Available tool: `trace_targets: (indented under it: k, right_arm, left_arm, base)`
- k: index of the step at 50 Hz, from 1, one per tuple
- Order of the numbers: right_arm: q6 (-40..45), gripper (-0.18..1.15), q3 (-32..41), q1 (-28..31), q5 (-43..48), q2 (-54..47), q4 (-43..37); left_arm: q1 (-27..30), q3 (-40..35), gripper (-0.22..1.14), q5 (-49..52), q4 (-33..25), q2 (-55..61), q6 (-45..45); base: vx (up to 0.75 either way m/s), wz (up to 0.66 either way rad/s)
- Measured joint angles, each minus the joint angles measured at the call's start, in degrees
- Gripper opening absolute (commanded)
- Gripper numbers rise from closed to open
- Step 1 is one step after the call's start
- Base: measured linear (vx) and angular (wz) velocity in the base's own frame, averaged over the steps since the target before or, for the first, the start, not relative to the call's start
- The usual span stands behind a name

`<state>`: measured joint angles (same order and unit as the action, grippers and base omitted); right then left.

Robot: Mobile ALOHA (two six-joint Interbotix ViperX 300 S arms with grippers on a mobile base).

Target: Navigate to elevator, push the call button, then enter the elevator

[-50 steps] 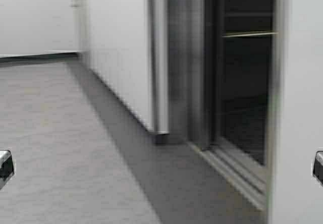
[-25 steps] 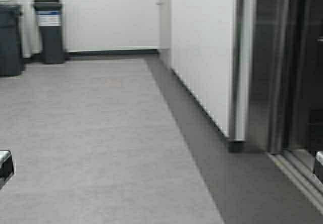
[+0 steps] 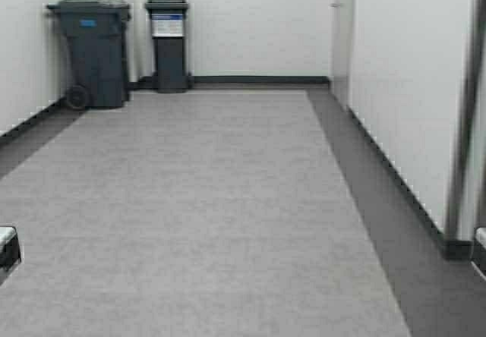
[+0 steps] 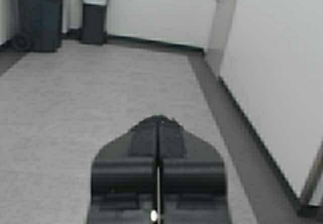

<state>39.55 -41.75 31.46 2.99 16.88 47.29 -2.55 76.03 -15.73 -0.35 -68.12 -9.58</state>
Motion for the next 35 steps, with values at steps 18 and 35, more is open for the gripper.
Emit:
trace_targets:
  k: [18, 35]
  right_arm:
    - [0.0, 0.07, 0.0, -1.8, 0.2, 2.2, 0.0]
    - [0.0, 0.07, -0.3, -1.8, 0.4, 2.4, 0.0]
  left_arm:
    - [0.1, -0.4, 0.02, 0.0, -0.1, 4.4, 0.5]
    - [0.0, -0.6, 0.02, -0.1, 0.0, 4.6, 0.4]
  base:
    - [0.42, 0.27]
    - [0.46, 0.16]
